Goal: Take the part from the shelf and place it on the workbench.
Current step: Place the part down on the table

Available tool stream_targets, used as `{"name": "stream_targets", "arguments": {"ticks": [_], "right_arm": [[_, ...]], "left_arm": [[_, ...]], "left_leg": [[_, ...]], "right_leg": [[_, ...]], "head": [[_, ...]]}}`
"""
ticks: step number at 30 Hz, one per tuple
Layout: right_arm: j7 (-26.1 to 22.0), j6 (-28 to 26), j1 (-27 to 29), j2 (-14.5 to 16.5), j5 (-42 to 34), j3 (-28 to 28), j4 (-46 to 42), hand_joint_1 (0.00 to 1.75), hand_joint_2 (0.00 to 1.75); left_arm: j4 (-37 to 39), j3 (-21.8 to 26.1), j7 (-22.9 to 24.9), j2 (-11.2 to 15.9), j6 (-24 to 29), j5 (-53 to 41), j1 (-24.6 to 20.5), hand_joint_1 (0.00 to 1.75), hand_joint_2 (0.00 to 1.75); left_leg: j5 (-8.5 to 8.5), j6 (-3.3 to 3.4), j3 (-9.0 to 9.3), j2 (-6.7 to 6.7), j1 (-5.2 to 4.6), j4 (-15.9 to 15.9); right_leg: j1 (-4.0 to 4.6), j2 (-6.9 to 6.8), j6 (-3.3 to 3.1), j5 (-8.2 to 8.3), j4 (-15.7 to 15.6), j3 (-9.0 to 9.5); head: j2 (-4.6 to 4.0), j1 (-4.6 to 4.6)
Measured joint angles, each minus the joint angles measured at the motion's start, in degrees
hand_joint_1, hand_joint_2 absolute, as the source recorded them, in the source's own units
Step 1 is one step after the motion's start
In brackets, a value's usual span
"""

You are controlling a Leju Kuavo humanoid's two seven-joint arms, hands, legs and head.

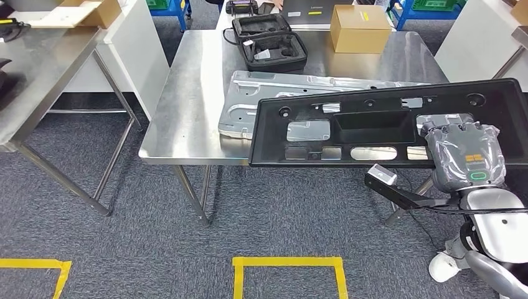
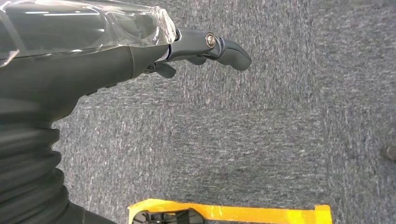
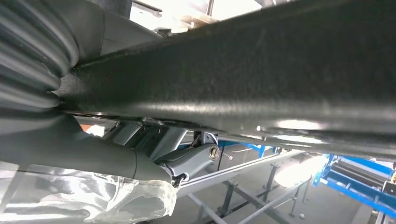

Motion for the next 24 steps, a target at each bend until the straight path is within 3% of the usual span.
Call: {"name": "stream_targets", "arguments": {"ticks": [1, 2, 4, 6, 11, 13, 15, 16, 17, 18, 20, 21, 23, 24], "right_arm": [[0.0, 0.0, 0.1, 0.1, -0.1, 0.0, 0.0, 1.75, 1.75], [0.0, 0.0, 0.2, 0.1, -0.1, 0.0, 0.0, 1.75, 1.75], [0.0, 0.0, 0.3, 0.2, -0.1, -0.1, 0.0, 1.75, 1.75], [0.0, 0.0, 0.2, 0.3, -0.1, -0.2, 0.0, 1.75, 1.75], [0.0, -0.1, 0.4, 0.6, -0.1, -0.3, 0.0, 1.75, 1.75], [0.0, -0.1, 0.3, 0.7, -0.1, -0.3, 0.0, 1.75, 1.75], [0.0, -0.1, 0.3, 0.7, -0.1, -0.3, 0.0, 1.75, 1.75], [0.0, -0.1, 0.3, 0.7, -0.1, -0.3, 0.0, 1.75, 1.75], [0.0, -0.1, 0.3, 0.7, -0.1, -0.3, 0.0, 1.75, 1.75], [0.0, -0.1, 0.2, 0.7, -0.1, -0.3, 0.0, 1.75, 1.75], [0.0, -0.1, 0.0, 0.7, -0.1, -0.3, 0.0, 1.75, 1.75], [0.0, -0.1, -0.1, 0.8, -0.1, -0.3, 0.0, 1.75, 1.75], [0.0, 0.0, -0.4, 1.1, -0.1, -0.2, 0.1, 1.75, 1.75], [0.0, 0.1, -0.4, 1.2, -0.1, -0.1, 0.0, 1.75, 1.75]], "left_arm": [[0.0, 0.0, 0.0, 0.0, 0.0, 0.0, 0.1, 0.0, 1.75], [0.0, 0.0, 0.0, 0.0, 0.0, -0.1, 0.1, 0.0, 1.75], [0.0, 0.0, 0.1, 0.0, 0.0, -0.1, 0.2, 0.0, 1.75], [0.0, 0.0, 0.1, 0.0, 0.0, -0.2, 0.1, 0.0, 1.75], [0.0, 0.0, 0.2, 0.1, 0.0, -0.3, 0.0, 0.0, 1.75], [0.0, 0.0, 0.2, 0.2, 0.1, -0.3, -0.1, 0.0, 1.75], [0.0, 0.0, 0.3, 0.2, 0.1, -0.3, 0.0, 0.0, 1.75], [0.0, 0.0, 0.3, 0.2, 0.1, -0.3, 0.0, 0.0, 1.75], [0.0, 0.0, 0.4, 0.1, 0.1, -0.3, 0.1, 0.0, 1.75], [0.0, 0.0, 0.5, 0.1, 0.1, -0.3, 0.1, 0.0, 1.75], [0.0, 0.0, 0.7, 0.3, 0.1, -0.3, 0.1, 0.0, 1.75], [0.0, 0.0, 0.8, 0.4, 0.1, -0.3, 0.0, 0.0, 1.75], [-0.1, 0.0, 0.8, 0.6, 0.1, -0.3, -0.1, 0.0, 1.75], [-0.1, 0.0, 0.8, 0.6, 0.1, -0.3, -0.1, 0.0, 1.75]], "left_leg": [[-0.21, -0.04, 0.16, -0.02, 0.05, 0.0], [-0.45, -0.2, 0.41, -0.05, 0.12, 0.1], [-1.18, -0.76, 1.08, -0.14, 0.25, 0.3], [-2.04, -1.41, 1.41, -0.21, 0.05, 0.8], [-3.65, -2.4, 0.87, -0.19, 0.06, 2.7], [-6.41, -3.2, -2.26, -0.15, 0.4, 9.0], [-9.18, -3.68, -7.24, -0.14, 0.7, 17.5], [-9.33, -3.69, -8.98, -0.14, 0.75, 19.8], [-8.2, -3.53, -9.54, -0.15, 0.74, 19.7], [-5.98, -3.18, -8.88, -0.16, 0.66, 17.2], [-0.87, -1.83, -5.59, -0.2, 0.15, 8.5], [0.54, -1.07, -4.16, -0.22, -0.17, 5.0], [0.87, -0.02, -3.06, -0.23, -0.77, 2.2], [0.71, 0.15, -2.87, -0.22, -0.85, 1.8]], "right_leg": [[-0.12, -0.01, 0.19, 0.19, 1.4, -1.11], [-0.25, -0.01, 0.37, 1.57, 0.4, -0.99], [-0.68, -0.1, 0.85, 6.29, -7.5, 2.39], [-0.91, 0.01, 0.78, 8.82, -14.2, 5.6], [-0.94, 0.21, -0.84, 8.27, -15.4, 6.46], [-0.99, 0.13, -1.27, 7.99, -15.4, 6.83], [-0.96, 0.08, -1.48, 7.64, -15.4, 7.06], [-0.93, 0.09, -1.51, 7.44, -15.4, 7.26], [-0.86, 0.11, -1.51, 7.18, -15.4, 7.6], [-0.76, 0.13, -1.51, 6.87, -15.5, 8.07], [-0.55, 0.17, -1.4, 6.21, -15.5, 9.08], [-0.56, 0.17, -1.26, 5.97, -15.6, 9.4], [-0.75, 0.12, -0.68, 5.72, -15.9, 9.64], [-0.92, 0.1, -0.35, 5.76, -16.4, 9.76]], "head": [[0.0, 0.01], [0.0, 0.02], [-0.01, 0.02], [-0.01, 0.01], [-0.01, -0.09], [0.0, -0.16], [0.0, -0.21], [0.0, -0.21], [0.0, -0.22], [0.0, -0.21], [-0.01, -0.19], [-0.01, -0.2], [-0.01, -0.2], [0.0, -0.25]]}}
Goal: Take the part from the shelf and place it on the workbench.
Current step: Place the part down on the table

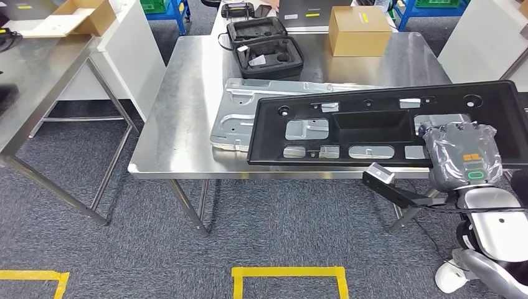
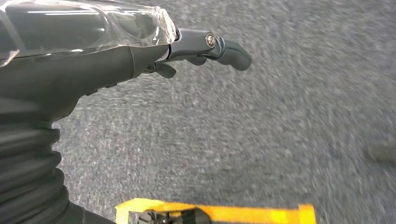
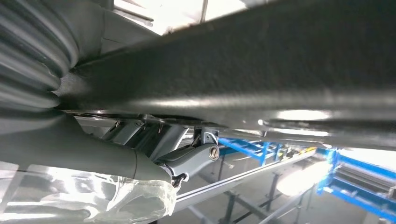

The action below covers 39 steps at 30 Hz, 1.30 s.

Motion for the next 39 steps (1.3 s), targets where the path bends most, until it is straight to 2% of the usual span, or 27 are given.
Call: {"name": "stream_targets", "arguments": {"ticks": [2, 3, 4, 6, 7, 8, 9, 11, 12, 13, 14, 16, 18, 19, 21, 22, 23, 24, 26, 28, 30, 33, 34, 35, 37, 38, 39], "right_arm": [[0.0, 0.0, 0.1, -0.1, 0.0, -0.1, 0.0, 1.75, 1.75], [0.0, 0.0, 0.0, -0.1, 0.0, -0.1, 0.0, 1.75, 1.75], [0.0, 0.0, 0.0, -0.1, 0.0, -0.2, 0.0, 1.75, 1.75], [0.0, 0.0, -0.2, 0.0, 0.0, -0.1, 0.0, 1.75, 1.75], [0.0, 0.1, -0.1, 0.0, 0.0, 0.0, 0.0, 1.75, 1.75], [0.0, 0.1, -0.1, 0.1, 0.0, 0.1, 0.0, 1.75, 1.75], [0.0, 0.2, -0.1, 0.1, 0.0, 0.2, 0.0, 1.75, 1.75], [0.0, 0.2, -0.2, 0.2, 0.0, 0.3, 0.0, 1.75, 1.75], [0.0, 0.2, -0.3, 0.2, 0.0, 0.3, 0.0, 1.75, 1.75], [0.0, 0.2, -0.5, 0.2, 0.0, 0.3, 0.0, 1.75, 1.75], [0.0, 0.2, -0.6, 0.3, 0.0, 0.4, 0.0, 1.75, 1.75], [0.0, 0.2, -0.8, 0.3, 0.1, 0.5, 0.0, 1.75, 1.75], [0.0, 0.2, -0.9, 0.3, 0.2, 0.7, 0.0, 1.75, 1.75], [0.0, 0.2, -1.0, 0.4, 0.2, 0.8, 0.0, 1.75, 1.75], [0.0, 0.2, -1.1, 0.4, 0.3, 1.0, 0.0, 1.75, 1.75], [0.0, 0.2, -1.1, 0.5, 0.4, 1.1, 0.0, 1.75, 1.75], [0.0, 0.2, -1.1, 0.5, 0.5, 1.3, 0.0, 1.75, 1.75], [0.0, 0.2, -1.1, 0.6, 0.5, 1.5, 0.0, 1.75, 1.75], [0.0, 0.2, -1.1, 0.7, 0.5, 1.7, 0.0, 1.75, 1.75], [0.0, 0.2, -1.4, 0.8, 0.5, 1.8, 0.0, 1.75, 1.75], [0.0, 0.2, -1.6, 0.9, 0.5, 1.9, 0.0, 1.75, 1.75], [0.0, 0.2, -1.7, 0.9, 0.5, 2.0, 0.0, 1.75, 1.75], [0.0, 0.2, -1.8, 0.9, 0.5, 2.0, 0.0, 1.75, 1.75], [0.0, 0.2, -1.9, 0.9, 0.5, 2.1, 0.0, 1.75, 1.75], [0.0, 0.2, -1.9, 0.9, 0.5, 2.3, 0.0, 1.75, 1.75], [0.0, 0.2, -1.8, 0.9, 0.5, 2.4, 0.0, 1.75, 1.75], [0.0, 0.2, -1.7, 0.9, 0.4, 2.6, 0.0, 1.75, 1.75]], "left_arm": [[0.0, 0.0, 0.0, 0.0, 0.0, 0.0, 0.0, 0.0, 1.75], [0.0, 0.0, 0.0, 0.0, 0.0, 0.0, 0.0, 0.0, 1.75], [-0.1, 0.0, 0.0, 0.0, 0.0, 0.0, 0.0, 0.0, 1.75], [-0.1, 0.0, 0.0, 0.0, 0.0, 0.0, -0.1, 0.0, 1.75], [-0.1, 0.0, 0.0, 0.0, 0.0, 0.0, 0.0, 0.0, 1.75], [-0.1, 0.0, 0.0, 0.0, -0.1, 0.0, 0.0, 0.0, 1.75], [-0.1, 0.0, 0.0, 0.0, -0.1, 0.0, 0.1, 0.0, 1.75], [-0.1, 0.0, 0.0, 0.0, -0.1, 0.0, 0.2, 0.0, 1.75], [-0.1, 0.0, 0.0, 0.0, -0.1, 0.0, 0.2, 0.0, 1.75], [-0.1, 0.0, 0.0, 0.0, -0.1, 0.0, 0.2, 0.0, 1.75], [-0.1, 0.0, 0.0, 0.0, -0.1, 0.0, 0.1, 0.0, 1.75], [-0.1, 0.0, 0.0, 0.0, -0.1, 0.0, 0.1, 0.0, 1.75], [-0.1, 0.0, 0.0, 0.0, -0.1, 0.0, 0.1, 0.0, 1.75], [-0.1, 0.0, 0.0, 0.0, -0.1, 0.0, 0.0, 0.0, 1.75], [-0.1, 0.0, 0.0, 0.0, -0.1, 0.0, 0.1, 0.0, 1.75], [-0.1, 0.0, 0.0, 0.0, -0.1, 0.0, 0.2, 0.0, 1.75], [-0.1, 0.0, 0.0, 0.0, -0.1, 0.0, 0.4, 0.0, 1.75], [-0.1, 0.0, 0.0, 0.0, -0.1, 0.0, 0.5, 0.0, 1.75], [-0.1, 0.0, 0.0, 0.0, -0.1, -0.1, 0.6, 0.0, 1.75], [-0.1, 0.0, 0.0, 0.0, -0.1, -0.2, 0.5, 0.0, 1.75], [-0.1, 0.0, 0.1, 0.1, -0.1, -0.2, 0.4, 0.0, 1.75], [-0.1, 0.0, 0.0, 0.1, -0.1, -0.2, 0.3, 0.0, 1.75], [-0.1, 0.0, 0.0, 0.1, -0.1, -0.2, 0.3, 0.0, 1.75], [-0.1, 0.0, 0.0, 0.1, 0.0, -0.2, 0.2, 0.0, 1.75], [-0.1, 0.0, 0.1, 0.1, -0.1, -0.2, 0.2, 0.0, 1.75], [-0.1, 0.0, 0.1, 0.1, -0.1, -0.2, 0.2, 0.0, 1.75], [-0.1, 0.0, 0.1, 0.1, -0.1, -0.3, 0.3, 0.0, 1.75]], "left_leg": [[0.3, -0.11, 1.33, -0.04, 0.33, -1.6], [0.48, -0.21, 2.19, -0.08, 0.57, -2.6], [0.54, -0.29, 3.0, -0.1, 0.79, -3.3], [0.09, -0.1, 3.81, -0.08, 0.76, -3.6], [-0.24, -0.01, 4.12, -0.07, 0.66, -3.6], [-0.61, 0.06, 4.52, -0.07, 0.54, -3.5], [-1.05, 0.1, 5.04, -0.08, 0.44, -3.4], [-2.05, -0.03, 6.19, -0.17, 0.32, -3.3], [-2.6, -0.22, 6.57, -0.23, 0.15, -3.2], [-3.05, -0.43, 6.73, -0.27, 0.02, -3.0], [-3.42, -0.65, 6.74, -0.28, -0.1, -3.0], [-3.94, -1.1, 6.66, -0.19, -0.12, -2.8], [-5.34, -1.91, 5.74, -0.11, 0.11, -0.5], [-6.83, -2.42, 4.16, -0.09, 0.33, 2.6], [-10.27, -3.25, -0.8, -0.08, 0.97, 11.6], [-11.23, -3.5, -3.24, -0.07, 1.27, 15.4], [-11.0, -3.63, -4.77, -0.07, 1.51, 17.1], [-9.52, -3.69, -5.18, -0.07, 1.7, 16.5], [-3.96, -3.4, -2.9, -0.08, 1.85, 9.0], [-0.13, -2.82, 0.11, -0.06, 1.55, 1.4], [0.17, -2.29, 1.18, -0.05, 1.07, -0.9], [0.29, -1.37, 2.46, -0.08, 1.16, -2.4], [0.38, -1.06, 2.95, -0.08, 1.34, -2.8], [0.38, -0.8, 3.26, -0.07, 1.43, -3.1], [0.06, -0.43, 3.55, -0.05, 1.34, -3.1], [-0.18, -0.36, 3.75, -0.07, 1.29, -3.1], [-0.47, -0.4, 4.05, -0.1, 1.29, -3.0]], "right_leg": [[0.06, -0.04, 0.58, -0.08, -0.9, 0.75], [0.21, -0.06, 0.75, -0.61, -0.2, 0.68], [0.34, -0.09, 0.83, -1.81, 2.2, -0.39], [0.46, -0.13, 0.91, -4.92, 10.3, -5.13], [0.47, -0.13, 0.96, -5.77, 14.0, -7.65], [0.52, -0.13, 0.95, -5.3, 15.5, -9.14], [0.56, -0.13, 0.91, -3.58, 14.7, -9.39], [0.63, -0.16, 0.64, 1.9, 7.0, -6.61], [0.75, -0.19, 0.42, 3.76, 2.9, -4.88], [0.84, -0.21, 0.16, 4.69, 0.2, -3.69], [0.95, -0.2, -0.12, 4.75, -1.0, -3.13], [0.94, -0.11, -0.62, 4.33, -1.2, -3.05], [0.74, -0.06, -1.08, 4.11, -1.3, -2.91], [0.6, -0.07, -1.24, 3.98, -1.3, -2.78], [0.48, -0.1, -1.42, 3.55, -1.3, -2.47], [0.42, -0.1, -1.38, 3.28, -1.3, -2.24], [0.35, -0.08, -1.31, 2.98, -1.3, -1.9], [0.29, -0.06, -1.19, 2.63, -1.3, -1.42], [0.2, -0.03, -0.87, 1.83, -1.4, -0.18], [0.24, 0.0, -0.3, 1.04, -1.4, 0.87], [0.2, 0.04, 0.39, 0.61, -1.8, 1.44], [-0.06, -0.06, 1.19, -0.13, -1.6, 1.94], [-0.03, -0.1, 1.3, -1.22, 0.4, 1.07], [0.0, -0.14, 1.3, -2.84, 4.0, -0.78], [0.12, -0.13, 1.44, -5.96, 12.7, -6.01], [0.11, -0.14, 1.52, -6.2, 15.5, -8.0], [0.07, -0.14, 1.59, -5.06, 15.7, -8.78]], "head": [[0.0, 0.03], [0.0, 0.08], [0.0, 0.15], [0.0, 0.24], [0.0, 0.26], [0.0, 0.26], [0.0, 0.26], [0.0, 0.26], [0.0, 0.26], [0.0, 0.23], [0.0, 0.21], [0.0, 0.19], [0.0, 0.16], [0.0, 0.13], [0.0, 0.08], [0.0, 0.07], [0.0, 0.07], [0.0, 0.07], [0.0, 0.07], [0.0, 0.08], [0.0, 0.1], [0.0, 0.14], [0.0, 0.18], [0.0, 0.22], [0.0, 0.28], [0.0, 0.28], [0.0, 0.28]]}}
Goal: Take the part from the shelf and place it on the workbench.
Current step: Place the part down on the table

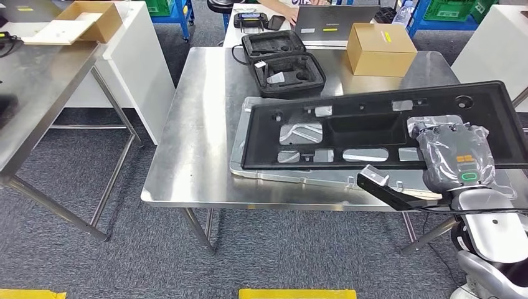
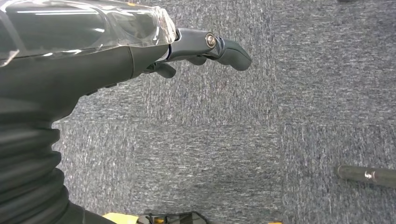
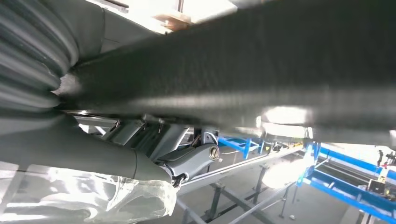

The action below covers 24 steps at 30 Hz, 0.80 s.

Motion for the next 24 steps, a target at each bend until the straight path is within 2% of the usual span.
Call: {"name": "stream_targets", "arguments": {"ticks": [1, 2, 3, 4, 5, 8, 10, 11, 13, 14, 15, 16, 18, 19, 20, 21, 24], "right_arm": [[0.0, 0.0, 0.0, 0.0, 0.0, 0.1, 0.0, 1.75, 1.75], [0.0, 0.0, 0.0, 0.0, 0.0, 0.2, 0.0, 1.75, 1.75], [0.0, 0.0, -0.1, 0.1, 0.0, 0.2, 0.0, 1.75, 1.75], [0.0, 0.0, -0.1, 0.1, 0.0, 0.2, 0.0, 1.75, 1.75], [0.0, 0.0, -0.1, 0.2, 0.0, 0.3, 0.0, 1.75, 1.75], [0.0, 0.0, 0.1, 0.3, 0.0, 0.4, 0.0, 1.75, 1.75], [0.0, 0.0, 0.2, 0.3, 0.3, 0.4, 0.0, 1.75, 1.75], [0.0, 0.0, 0.2, 0.3, 0.5, 0.4, 0.0, 1.75, 1.75], [0.0, -0.1, 0.4, 0.3, 0.9, 0.4, 0.0, 1.75, 1.75], [0.0, -0.1, 0.7, 0.3, 1.1, 0.3, 0.0, 1.75, 1.75], [0.0, -0.1, 0.9, 0.4, 1.3, 0.3, 0.0, 1.75, 1.75], [0.0, -0.1, 1.2, 0.4, 1.4, 0.2, 0.0, 1.75, 1.75], [0.0, -0.2, 1.7, 0.5, 1.6, -0.2, 0.0, 1.75, 1.75], [0.0, -0.2, 2.0, 0.5, 1.7, -0.5, 0.0, 1.75, 1.75], [0.0, -0.3, 2.3, 0.6, 1.9, -0.8, 0.0, 1.75, 1.75], [0.0, -0.3, 2.7, 0.7, 1.9, -1.0, 0.0, 1.75, 1.75], [0.0, -0.4, 3.7, 0.8, 2.0, -1.6, 0.0, 1.75, 1.75]], "left_arm": [[0.0, 0.0, 0.0, 0.0, 0.0, 0.0, 0.1, 0.0, 1.75], [0.0, 0.0, 0.0, 0.0, 0.0, 0.0, 0.1, 0.0, 1.75], [0.0, 0.0, 0.0, 0.0, 0.0, 0.0, 0.1, 0.0, 1.75], [0.0, 0.0, 0.0, 0.0, 0.0, 0.0, 0.1, 0.0, 1.75], [0.0, 0.0, 0.0, 0.1, 0.0, -0.1, 0.1, 0.0, 1.75], [0.0, 0.0, 0.0, 0.1, 0.0, -0.2, 0.0, 0.0, 1.75], [0.0, 0.0, 0.0, 0.1, 0.0, -0.3, 0.0, 0.0, 1.75], [0.0, 0.0, 0.0, 0.1, 0.0, -0.3, 0.0, 0.0, 1.75], [0.0, 0.0, 0.0, 0.1, 0.0, -0.4, 0.0, 0.0, 1.75], [0.0, 0.0, 0.0, 0.1, 0.0, -0.4, 0.2, 0.0, 1.75], [0.0, 0.0, 0.0, 0.1, 0.0, -0.4, 0.3, 0.0, 1.75], [0.0, 0.0, 0.0, 0.1, 0.0, -0.4, 0.4, 0.0, 1.75], [0.0, 0.0, 0.0, 0.1, 0.0, -0.4, 0.5, 0.0, 1.75], [0.0, 0.0, 0.0, 0.2, 0.0, -0.4, 0.4, 0.0, 1.75], [0.0, 0.0, 0.0, 0.2, 0.0, -0.4, 0.4, 0.0, 1.75], [0.0, 0.0, 0.0, 0.3, 0.1, -0.4, 0.4, 0.0, 1.75], [0.0, 0.0, 0.0, 0.3, 0.1, -0.4, 0.5, 0.0, 1.75]], "left_leg": [[-0.35, -0.13, 0.39, -0.05, 0.04, 0.1], [-0.79, -0.36, 0.8, -0.12, 0.07, 0.3], [-1.29, -0.69, 1.15, -0.18, -0.02, 0.5], [-1.76, -1.01, 1.3, -0.22, -0.14, 0.7], [-2.15, -1.3, 1.31, -0.23, -0.28, 0.9], [-2.82, -1.91, 1.1, -0.17, -0.24, 1.5], [-4.5, -2.62, -0.25, -0.08, 0.02, 4.5], [-6.07, -2.98, -1.99, -0.05, 0.17, 8.0], [-9.34, -3.44, -7.12, -0.01, 0.36, 17.0], [-9.84, -3.49, -9.23, 0.0, 0.44, 20.1], [-9.13, -3.41, -10.29, 0.0, 0.48, 20.9], [-7.2, -3.19, -10.05, 0.0, 0.48, 19.1], [-1.87, -2.18, -6.87, -0.03, 0.17, 10.3], [-0.11, -1.59, -5.16, 0.02, -0.08, 6.3], [0.79, -1.19, -4.0, 0.12, -0.32, 3.7], [0.86, -1.0, -3.44, 0.23, -0.51, 2.5], [0.59, -0.98, -2.56, 0.39, -0.45, 1.7]], "right_leg": [[-0.08, -0.01, 0.08, 2.2, -2.3, 0.49], [-0.21, -0.06, 0.2, 5.04, -6.5, 2.02], [-0.3, -0.11, 0.31, 7.21, -10.9, 3.79], [-0.36, -0.09, 0.21, 8.6, -14.1, 5.12], [-0.37, -0.07, -0.01, 9.17, -16.0, 5.86], [-0.26, 0.1, -1.12, 8.72, -16.2, 5.76], [-0.32, 0.08, -1.75, 8.49, -16.2, 5.99], [-0.35, 0.04, -1.99, 8.36, -16.2, 6.14], [-0.34, -0.01, -2.24, 8.05, -16.2, 6.31], [-0.34, 0.0, -2.27, 7.87, -16.2, 6.45], [-0.32, 0.04, -2.25, 7.63, -16.2, 6.71], [-0.27, 0.09, -2.21, 7.36, -16.2, 7.1], [-0.21, 0.16, -2.06, 6.72, -16.3, 8.07], [-0.08, 0.23, -1.87, 6.4, -16.3, 8.45], [-0.05, 0.3, -1.63, 6.11, -16.4, 8.68], [-0.03, 0.37, -1.37, 5.89, -16.4, 8.78], [-0.14, 0.36, -0.66, 5.31, -16.4, 9.2]], "head": [[0.0, 0.0], [0.0, 0.0], [0.0, 0.01], [0.0, 0.01], [0.0, -0.01], [0.0, -0.03], [0.0, -0.05], [0.0, -0.07], [0.0, -0.1], [0.0, -0.11], [0.0, -0.11], [0.0, -0.11], [0.0, -0.1], [0.0, -0.11], [0.0, -0.1], [0.0, -0.1], [0.0, -0.09]]}}
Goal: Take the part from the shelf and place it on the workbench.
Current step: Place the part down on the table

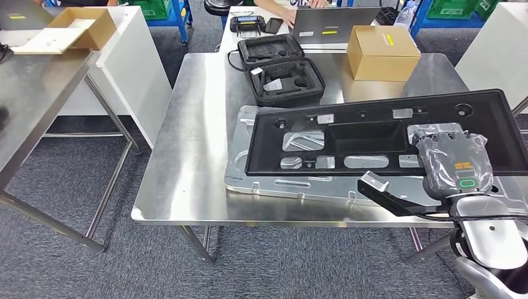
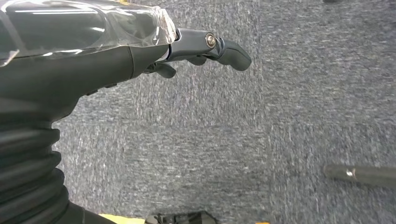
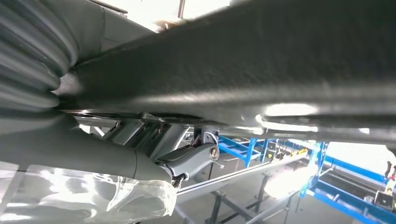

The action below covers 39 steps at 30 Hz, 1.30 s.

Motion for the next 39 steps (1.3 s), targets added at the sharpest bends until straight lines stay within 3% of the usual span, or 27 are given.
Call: {"name": "stream_targets", "arguments": {"ticks": [2, 4, 5, 6, 7, 9, 11, 12, 14, 16, 17, 19, 21, 22, 23, 25, 26, 27, 28, 30, 32, 35, 36, 37, 38, 39], "right_arm": [[0.0, -0.1, 0.7, 0.0, 0.2, -0.8, 0.0, 1.75, 1.75], [0.0, -0.3, 1.9, 0.1, 0.5, -2.0, 0.0, 1.75, 1.75], [0.0, -0.4, 2.8, 0.2, 0.7, -2.7, 0.0, 1.75, 1.75], [0.0, -0.5, 3.8, 0.4, 0.9, -3.4, 0.0, 1.75, 1.75], [0.0, -0.6, 5.0, 0.5, 0.9, -4.2, 0.0, 1.75, 1.75], [0.0, -0.9, 7.0, 0.8, 0.7, -6.3, 0.0, 1.75, 1.75], [0.0, -1.4, 8.3, 1.2, 0.3, -8.3, 0.1, 1.75, 1.75], [0.0, -1.6, 8.8, 1.4, 0.2, -9.1, 0.1, 1.75, 1.75], [0.0, -1.7, 9.8, 1.7, 0.0, -10.2, 0.2, 1.75, 1.75], [0.0, -1.7, 10.5, 1.8, -0.1, -11.3, 0.3, 1.75, 1.75], [0.0, -1.7, 10.9, 1.9, -0.3, -12.0, 0.3, 1.75, 1.75], [0.0, -2.0, 11.9, 1.9, -0.9, -13.7, 0.3, 1.75, 1.75], [0.0, -2.4, 13.1, 2.0, -1.6, -15.3, 0.3, 1.75, 1.75], [0.0, -2.5, 13.8, 2.0, -1.9, -16.1, 0.3, 1.75, 1.75], [0.0, -2.7, 14.4, 2.1, -2.2, -16.8, 0.3, 1.75, 1.75], [0.0, -3.0, 15.3, 2.2, -2.6, -18.2, 0.4, 1.75, 1.75], [0.0, -3.2, 15.6, 2.3, -2.7, -18.8, 0.5, 1.75, 1.75], [0.0, -3.3, 15.9, 2.4, -2.8, -19.3, 0.6, 1.75, 1.75], [0.0, -3.4, 16.1, 2.6, -2.9, -19.6, 0.7, 1.75, 1.75], [0.0, -3.5, 16.7, 2.6, -3.0, -20.2, 0.8, 1.75, 1.75], [0.0, -3.6, 16.9, 2.6, -3.1, -21.0, 0.9, 1.75, 1.75], [0.0, -3.7, 16.9, 2.6, -3.1, -21.3, 1.1, 1.75, 1.75], [0.0, -3.7, 16.9, 2.7, -3.1, -21.3, 1.2, 1.75, 1.75], [0.0, -3.7, 17.0, 2.8, -3.1, -21.3, 1.3, 1.75, 1.75], [0.0, -3.7, 17.0, 2.8, -3.1, -21.3, 1.4, 1.75, 1.75], [0.0, -3.7, 17.0, 2.9, -3.1, -21.3, 1.5, 1.75, 1.75]], "left_arm": [[0.0, 0.0, 0.0, 0.0, 0.0, 0.0, -0.1, 0.0, 1.75], [0.0, 0.0, -0.1, 0.0, 0.0, 0.0, 0.0, 0.0, 1.75], [0.0, 0.0, -0.1, 0.0, 0.0, 0.0, 0.1, 0.0, 1.75], [0.0, 0.0, -0.1, 0.0, 0.0, 0.0, 0.2, 0.0, 1.75], [0.0, 0.0, -0.1, 0.0, 0.0, -0.1, 0.3, 0.0, 1.75], [0.0, 0.0, -0.1, 0.0, 0.1, -0.1, 0.4, 0.0, 1.75], [0.0, 0.0, -0.1, 0.1, 0.3, -0.1, 0.3, 0.0, 1.75], [0.0, 0.0, -0.1, 0.2, 0.3, -0.2, 0.3, 0.0, 1.75], [0.0, 0.0, -0.1, 0.2, 0.3, -0.2, 0.3, 0.0, 1.75], [0.0, 0.0, -0.1, 0.2, 0.4, -0.2, 0.3, 0.0, 1.75], [0.0, 0.0, -0.1, 0.2, 0.4, -0.2, 0.2, 0.0, 1.75], [0.0, 0.0, -0.1, 0.2, 0.4, -0.2, 0.2, 0.0, 1.75], [0.0, 0.0, 0.0, 0.2, 0.4, -0.2, 0.4, 0.0, 1.75], [0.0, 0.0, 0.0, 0.2, 0.4, -0.2, 0.5, 0.0, 1.75], [0.0, 0.0, 0.0, 0.2, 0.4, -0.2, 0.5, 0.0, 1.75], [0.0, 0.1, 0.0, 0.4, 0.5, -0.1, 0.4, 0.0, 1.75], [0.0, 0.1, 0.0, 0.4, 0.5, -0.1, 0.4, 0.0, 1.75], [0.0, 0.1, 0.1, 0.6, 0.5, -0.1, 0.3, 0.0, 1.75], [0.0, 0.1, 0.1, 0.7, 0.6, -0.1, 0.2, 0.0, 1.75], [-0.1, 0.1, 0.1, 0.7, 0.6, 0.0, 0.2, 0.0, 1.75], [-0.1, 0.1, 0.1, 0.7, 0.5, -0.2, 0.2, 0.0, 1.75], [-0.1, 0.1, 0.3, 0.6, 0.4, -0.3, 0.1, 0.0, 1.75], [-0.1, 0.1, 0.3, 0.6, 0.4, -0.3, 0.2, 0.0, 1.75], [-0.1, 0.1, 0.3, 0.5, 0.4, -0.3, 0.2, 0.0, 1.75], [-0.1, 0.1, 0.3, 0.5, 0.4, -0.3, 0.2, 0.0, 1.75], [-0.1, 0.1, 0.3, 0.5, 0.4, -0.3, 0.2, 0.0, 1.75]], "left_leg": [[-0.1, 0.48, 0.82, 0.02, 0.25, -0.6], [-0.46, 0.93, 1.18, 0.01, 0.3, -0.7], [-0.65, 0.99, 1.34, -0.02, 0.32, -0.7], [-0.89, 0.94, 1.56, -0.08, 0.39, -0.6], [-1.17, 0.78, 1.86, -0.17, 0.52, -0.6], [-1.96, 0.12, 2.51, -0.38, 0.75, -0.2], [-2.85, -0.62, 2.71, -0.49, 0.53, 0.4], [-3.15, -0.85, 2.67, -0.51, 0.34, 0.6], [-3.48, -1.05, 2.59, -0.48, 0.34, 0.8], [-4.72, -1.57, 1.85, -0.4, 0.61, 2.6], [-6.12, -1.93, 0.61, -0.35, 0.77, 5.3], [-9.62, -2.37, -3.7, -0.3, 0.89, 13.7], [-10.88, -2.22, -7.32, -0.3, 0.86, 19.6], [-9.88, -1.85, -7.64, -0.3, 0.75, 19.3], [-7.84, -1.19, -6.7, -0.32, 0.54, 16.5], [-3.16, 1.16, -2.94, -0.34, -0.42, 7.4], [-1.76, 2.25, -1.45, -0.26, -0.92, 3.9], [-1.17, 3.01, -0.59, -0.15, -1.36, 1.9], [-1.27, 3.32, -0.35, -0.03, -1.57, 1.3], [-1.03, 2.87, 0.24, 0.11, -1.43, 0.4], [-0.73, 2.32, 1.11, 0.2, -1.02, -0.6], [-0.9, 2.12, 1.57, 0.24, -0.84, -0.9], [-1.05, 2.06, 1.67, 0.24, -0.82, -0.8], [-1.22, 1.94, 1.84, 0.23, -0.78, -0.8], [-1.43, 1.77, 2.07, 0.21, -0.69, -0.8], [-1.73, 1.52, 2.33, 0.19, -0.56, -0.6]], "right_leg": [[-0.01, -0.13, 0.28, -2.09, 3.8, -1.5], [0.08, -0.18, 0.43, -5.6, 12.2, -6.08], [0.08, -0.18, 0.55, -6.6, 15.9, -8.41], [0.03, -0.19, 0.67, -6.39, 17.6, -9.83], [-0.06, -0.21, 0.82, -4.91, 16.7, -9.95], [-0.42, -0.42, 1.36, -0.06, 9.0, -7.09], [-0.69, -0.41, 1.4, 2.61, 2.6, -4.41], [-0.76, -0.32, 1.1, 2.77, 1.4, -4.0], [-0.72, -0.07, 0.03, 2.41, 1.6, -4.18], [-0.67, -0.06, -0.55, 2.19, 1.7, -4.05], [-0.68, -0.07, -0.79, 2.11, 1.7, -3.94], [-0.6, -0.12, -1.06, 1.92, 1.7, -3.77], [-0.42, -0.12, -1.21, 1.65, 1.7, -3.57], [-0.24, -0.08, -1.26, 1.48, 1.7, -3.34], [-0.02, -0.04, -1.34, 1.29, 1.7, -3.02], [0.34, 0.06, -1.42, 0.96, 1.4, -2.32], [0.37, 0.1, -1.39, 0.85, 1.2, -2.1], [0.31, 0.13, -1.26, 0.78, 1.1, -2.0], [0.27, 0.16, -1.04, 0.73, 1.0, -1.97], [0.22, 0.13, -0.57, 0.5, 0.9, -1.87], [0.37, 0.0, -0.3, -1.32, 3.8, -2.96], [0.44, -0.08, -0.01, -6.12, 14.9, -8.87], [0.44, -0.08, 0.1, -6.53, 17.4, -10.48], [0.42, -0.09, 0.2, -5.74, 17.7, -11.03], [0.39, -0.11, 0.29, -3.87, 15.5, -10.29], [0.33, -0.17, 0.43, -1.33, 11.3, -8.47]], "head": [[0.0, 0.04], [0.0, 0.08], [0.0, 0.09], [0.0, 0.09], [0.0, 0.09], [0.0, 0.12], [0.0, 0.19], [0.0, 0.17], [0.0, 0.08], [0.0, 0.04], [0.0, 0.02], [0.0, -0.03], [0.0, -0.04], [0.0, -0.04], [0.0, -0.04], [0.0, 0.06], [0.0, 0.11], [0.0, 0.18], [0.0, 0.23], [0.0, 0.19], [0.0, 0.21], [0.0, 0.27], [0.0, 0.27], [0.0, 0.27], [0.0, 0.27], [0.0, 0.27]]}}
